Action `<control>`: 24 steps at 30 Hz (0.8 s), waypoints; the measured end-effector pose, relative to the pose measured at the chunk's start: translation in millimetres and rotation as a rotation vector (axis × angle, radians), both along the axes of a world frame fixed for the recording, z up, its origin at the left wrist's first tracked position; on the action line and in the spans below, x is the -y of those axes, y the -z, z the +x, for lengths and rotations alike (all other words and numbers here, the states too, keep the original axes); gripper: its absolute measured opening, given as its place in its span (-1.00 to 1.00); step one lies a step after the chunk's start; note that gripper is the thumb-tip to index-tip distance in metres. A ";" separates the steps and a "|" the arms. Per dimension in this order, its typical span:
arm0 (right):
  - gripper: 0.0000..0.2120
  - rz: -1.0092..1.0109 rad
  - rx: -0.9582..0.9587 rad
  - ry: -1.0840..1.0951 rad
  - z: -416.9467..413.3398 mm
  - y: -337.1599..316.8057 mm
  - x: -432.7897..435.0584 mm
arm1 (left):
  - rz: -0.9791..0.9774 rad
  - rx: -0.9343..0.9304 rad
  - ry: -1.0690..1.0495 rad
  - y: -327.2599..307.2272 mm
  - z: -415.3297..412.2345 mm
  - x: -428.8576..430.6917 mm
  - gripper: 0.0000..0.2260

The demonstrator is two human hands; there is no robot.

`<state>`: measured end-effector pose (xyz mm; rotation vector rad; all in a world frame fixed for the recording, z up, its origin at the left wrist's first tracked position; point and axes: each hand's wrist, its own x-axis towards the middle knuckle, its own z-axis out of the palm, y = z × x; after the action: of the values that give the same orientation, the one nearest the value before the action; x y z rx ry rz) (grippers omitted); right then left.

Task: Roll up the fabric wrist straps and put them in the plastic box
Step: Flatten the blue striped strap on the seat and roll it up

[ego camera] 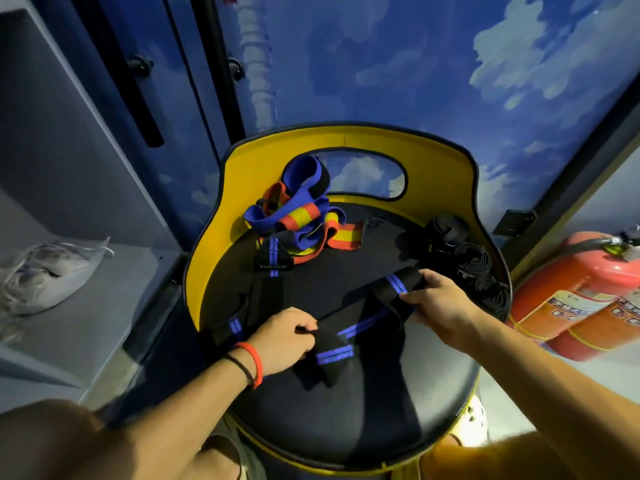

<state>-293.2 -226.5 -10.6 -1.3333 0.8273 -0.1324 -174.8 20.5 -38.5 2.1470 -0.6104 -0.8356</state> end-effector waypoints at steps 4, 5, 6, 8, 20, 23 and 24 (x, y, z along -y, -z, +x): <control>-0.74 0.005 -0.016 0.044 0.0 6.8 15.0 | 0.168 0.136 -0.020 -21.9 12.2 -2.2 -0.68; -0.74 0.019 -0.011 0.034 -0.7 8.5 17.8 | 0.175 0.173 -0.048 -21.3 16.8 -4.5 -0.67; -0.74 0.028 -0.016 0.013 -1.5 10.5 20.0 | 0.159 0.204 -0.067 -19.9 22.2 -6.7 -0.71; -0.72 0.011 -0.067 -0.040 -3.2 15.4 22.9 | 0.095 0.195 -0.100 -15.8 31.9 -9.8 -0.85; -0.88 0.020 -0.132 -0.085 3.4 10.8 14.5 | -0.129 -0.049 -0.460 -22.8 67.7 -17.0 -0.85; -0.79 -0.519 -0.230 -0.086 6.2 11.8 10.1 | -0.316 -0.257 -0.522 -36.4 56.2 -9.3 -0.80; -0.73 -0.744 -0.214 -0.148 6.9 10.0 4.8 | -0.391 -0.334 -0.530 -41.8 53.2 -6.8 -0.76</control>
<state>-286.3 -231.2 -20.6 -2.1322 0.8922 -0.1934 -121.7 27.3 3.2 1.6458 -0.0156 -0.6857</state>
